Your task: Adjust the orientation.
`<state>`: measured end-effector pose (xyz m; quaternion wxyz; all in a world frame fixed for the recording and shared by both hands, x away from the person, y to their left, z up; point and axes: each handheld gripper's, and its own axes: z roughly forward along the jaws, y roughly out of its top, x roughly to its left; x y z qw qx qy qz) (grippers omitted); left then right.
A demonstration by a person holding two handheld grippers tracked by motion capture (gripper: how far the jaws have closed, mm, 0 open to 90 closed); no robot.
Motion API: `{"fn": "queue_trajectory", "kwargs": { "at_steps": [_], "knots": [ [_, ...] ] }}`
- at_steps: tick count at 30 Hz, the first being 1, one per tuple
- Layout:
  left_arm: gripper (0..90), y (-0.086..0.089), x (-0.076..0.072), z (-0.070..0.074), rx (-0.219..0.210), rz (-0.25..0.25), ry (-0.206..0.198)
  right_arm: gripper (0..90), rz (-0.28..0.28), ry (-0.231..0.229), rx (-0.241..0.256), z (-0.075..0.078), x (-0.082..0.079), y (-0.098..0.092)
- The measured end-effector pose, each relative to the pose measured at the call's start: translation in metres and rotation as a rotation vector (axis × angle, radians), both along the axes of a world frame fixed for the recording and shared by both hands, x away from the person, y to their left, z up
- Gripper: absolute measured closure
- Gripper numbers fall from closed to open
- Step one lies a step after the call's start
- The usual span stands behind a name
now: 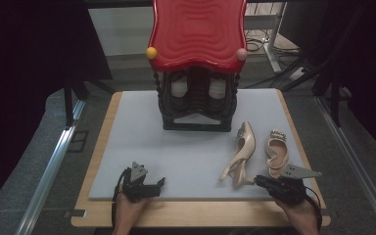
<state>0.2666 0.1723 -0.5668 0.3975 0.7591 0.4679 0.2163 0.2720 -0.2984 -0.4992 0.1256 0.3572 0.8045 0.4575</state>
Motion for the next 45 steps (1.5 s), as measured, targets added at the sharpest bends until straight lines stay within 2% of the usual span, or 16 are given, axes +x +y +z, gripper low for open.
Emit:
{"fn": "queue_trajectory", "kwargs": {
  "at_steps": [5, 11, 15, 20, 25, 29, 32, 35, 40, 42, 45],
  "knots": [
    [6.0, 0.0, 0.0, 0.0, -0.001, 0.002, 0.001, 84.8, 0.008, -0.006, -0.01, 0.019, 0.013, 0.012],
    [6.0, 0.0, 0.0, 0.0, -0.001, 0.001, 0.001, 86.0, -0.005, -0.017, -0.051, 0.033, 0.036, 0.029],
    [6.0, 0.0, 0.0, 0.0, -0.001, 0.003, 0.001, 86.0, -0.027, -0.002, -0.054, 0.036, 0.054, 0.038],
    [6.0, 0.0, 0.0, 0.0, -0.002, 0.003, 0.001, 85.9, -0.042, -0.019, -0.066, 0.041, 0.07, 0.051],
    [6.0, 0.0, 0.0, 0.0, -0.002, 0.003, 0.001, 85.9, -0.048, -0.02, -0.096, 0.042, 0.084, 0.065],
    [6.0, 0.0, 0.0, 0.0, -0.003, 0.004, 0.001, 85.8, -0.053, -0.01, -0.145, 0.039, 0.09, 0.071],
    [6.0, 0.0, 0.0, 0.0, -0.003, 0.004, 0.001, 85.9, -0.055, 0.0, -0.151, 0.038, 0.092, 0.071],
    [6.0, 0.0, 0.0, 0.0, -0.003, 0.004, 0.001, 85.9, -0.072, -0.013, -0.174, 0.038, 0.09, 0.068],
    [6.0, 0.0, 0.0, 0.0, -0.002, 0.003, 0.001, 85.8, -0.134, -0.014, -0.205, 0.041, 0.09, 0.054],
    [6.0, 0.0, 0.0, 0.0, -0.002, 0.003, 0.002, 85.9, -0.158, -0.003, -0.211, 0.042, 0.091, 0.046],
    [6.0, 0.0, 0.0, 0.0, -0.003, 0.005, 0.001, 85.8, -0.169, 0.052, -0.206, 0.043, 0.093, 0.034]
  ]
}}
